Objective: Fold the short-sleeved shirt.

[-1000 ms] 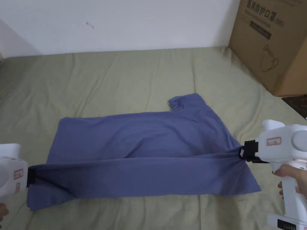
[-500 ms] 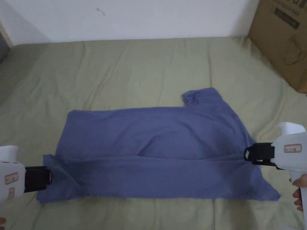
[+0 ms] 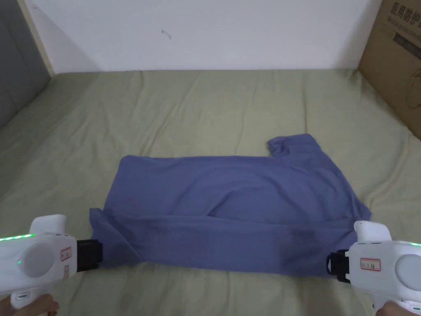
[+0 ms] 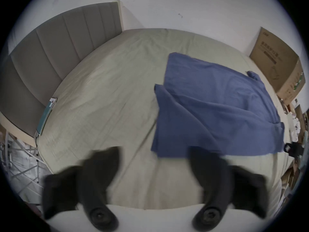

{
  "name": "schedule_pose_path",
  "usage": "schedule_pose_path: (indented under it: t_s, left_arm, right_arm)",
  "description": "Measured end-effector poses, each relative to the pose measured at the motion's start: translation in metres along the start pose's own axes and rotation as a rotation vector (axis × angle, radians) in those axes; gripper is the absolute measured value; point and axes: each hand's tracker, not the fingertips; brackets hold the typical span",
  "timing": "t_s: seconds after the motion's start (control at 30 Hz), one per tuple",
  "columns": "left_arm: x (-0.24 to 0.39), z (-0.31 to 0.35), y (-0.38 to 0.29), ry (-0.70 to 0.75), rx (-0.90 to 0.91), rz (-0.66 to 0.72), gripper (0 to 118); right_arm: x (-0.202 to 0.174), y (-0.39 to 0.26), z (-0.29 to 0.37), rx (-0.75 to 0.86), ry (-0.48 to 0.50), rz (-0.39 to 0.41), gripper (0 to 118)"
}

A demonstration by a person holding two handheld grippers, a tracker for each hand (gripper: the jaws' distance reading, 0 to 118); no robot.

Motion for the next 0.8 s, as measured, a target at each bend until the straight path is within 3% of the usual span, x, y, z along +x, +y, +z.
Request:
schedule_pose_path:
  t_s: [0.1,0.17,0.23,0.27,0.33,0.47,0.5,0.57,0.6,0.63,0.73,0.8]
  left_arm:
    - [-0.003,-0.027,0.008,-0.032,-0.035,0.011,97]
    - [-0.009,-0.063,0.009,-0.006,-0.124,0.010,57]
    - [-0.007,-0.064,0.003,-0.011,-0.105,0.026,53]
    - [0.000,-0.052,0.005,0.000,-0.087,0.000,44]
    - [0.004,-0.046,0.011,-0.007,-0.081,-0.027,2]
    - [-0.009,-0.051,0.019,-0.024,-0.095,0.025,2]
    - [-0.010,-0.050,0.020,-0.029,-0.094,0.024,2]
    - [-0.009,-0.045,0.019,-0.039,-0.099,0.018,2]
    - [-0.008,-0.043,0.021,-0.040,-0.099,0.002,2]
    - [-0.007,-0.042,0.023,-0.039,-0.100,-0.010,2]
    - [0.000,-0.035,0.025,-0.028,-0.102,-0.037,2]
    - [0.001,-0.036,0.028,-0.027,-0.108,-0.046,2]
  right_arm:
    - [0.000,-0.001,0.004,-0.007,0.015,-0.001,0]
    - [0.006,-0.001,0.009,-0.009,0.026,-0.022,0]
    - [0.013,-0.003,0.016,0.004,0.022,-0.043,0]
    - [0.018,-0.003,0.018,0.009,0.012,-0.049,0]
    - [0.031,-0.003,0.021,0.011,-0.007,-0.053,0]
    - [0.062,0.006,0.026,0.026,-0.073,-0.070,3]
    - [0.069,0.009,0.026,0.035,-0.078,-0.083,11]
    - [0.086,0.018,0.018,0.032,-0.073,-0.110,61]
    - [0.091,0.020,0.013,0.022,-0.074,-0.132,78]
    - [0.097,0.023,0.005,0.018,-0.070,-0.152,82]
    - [0.104,0.024,-0.028,-0.107,-0.074,-0.156,78]
    - [0.101,0.019,-0.046,-0.124,-0.098,-0.157,46]
